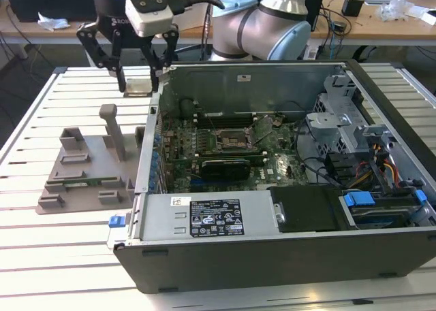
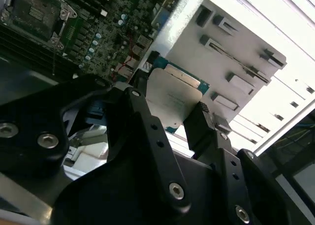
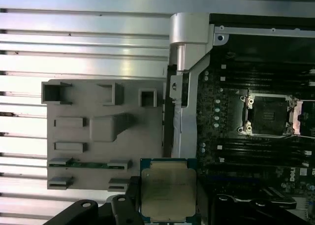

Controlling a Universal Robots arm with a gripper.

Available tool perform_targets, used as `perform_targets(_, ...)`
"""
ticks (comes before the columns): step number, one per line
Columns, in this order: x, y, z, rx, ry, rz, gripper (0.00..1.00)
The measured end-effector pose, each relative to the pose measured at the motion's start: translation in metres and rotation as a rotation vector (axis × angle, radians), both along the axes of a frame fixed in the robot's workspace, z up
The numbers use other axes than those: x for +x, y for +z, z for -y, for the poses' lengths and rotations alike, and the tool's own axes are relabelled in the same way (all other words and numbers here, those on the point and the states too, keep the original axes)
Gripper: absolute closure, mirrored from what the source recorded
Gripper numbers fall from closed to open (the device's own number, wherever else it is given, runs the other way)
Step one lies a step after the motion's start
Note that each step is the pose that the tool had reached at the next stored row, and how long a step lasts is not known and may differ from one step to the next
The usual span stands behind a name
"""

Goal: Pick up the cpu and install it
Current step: 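Pick up the cpu and move it towards the insertion slot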

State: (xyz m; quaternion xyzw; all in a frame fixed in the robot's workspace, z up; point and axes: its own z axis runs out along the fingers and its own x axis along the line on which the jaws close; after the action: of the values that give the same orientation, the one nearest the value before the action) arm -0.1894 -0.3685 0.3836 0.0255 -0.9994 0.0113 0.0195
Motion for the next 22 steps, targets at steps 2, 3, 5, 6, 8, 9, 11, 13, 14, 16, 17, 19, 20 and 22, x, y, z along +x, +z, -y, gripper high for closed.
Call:
perform_targets(2, 0.01, -0.0002, -0.0001, 0.0, 0.0, -0.0026, 0.46)
perform_targets(3, 0.013, -0.0003, -0.0001, -0.0001, 0.0, -0.0034, 0.46)
perform_targets(5, 0.021, -0.0004, -0.0001, -0.0001, 0.0, -0.0054, 0.46)
perform_targets(6, 0.027, -0.0006, -0.0002, 0.0, 0.0, -0.0068, 0.46)
perform_targets(8, 0.033, -0.0007, -0.0001, -0.0001, 0.0, -0.0086, 0.46)
perform_targets(9, 0.037, -0.0008, -0.0002, -0.0001, 0.0, -0.0098, 0.46)
perform_targets(11, 0.05, -0.0013, -0.0004, 0.0001, 0.0, -0.0131, 0.46)
perform_targets(13, 0.06, -0.0016, -0.0006, 0.0, 0.0, -0.0159, 0.46)
perform_targets(14, 0.063, -0.0017, -0.0007, 0.0, 0.0, -0.0167, 0.46)
perform_targets(16, 0.074, -0.0029, -0.0015, -0.0001, 0.0, -0.0207, 0.46)
perform_targets(17, 0.077, -0.0039, -0.0021, -0.0001, 0.0, -0.0225, 0.46)
perform_targets(19, 0.087, -0.008, -0.0049, 0.0, 0.0, -0.0289, 0.46)
perform_targets(20, 0.094, -0.0116, -0.0071, 0.0, 0.0, -0.0326, 0.46)
perform_targets(22, 0.102, -0.018, -0.0099, -0.0001, 0.0, -0.0371, 0.46)
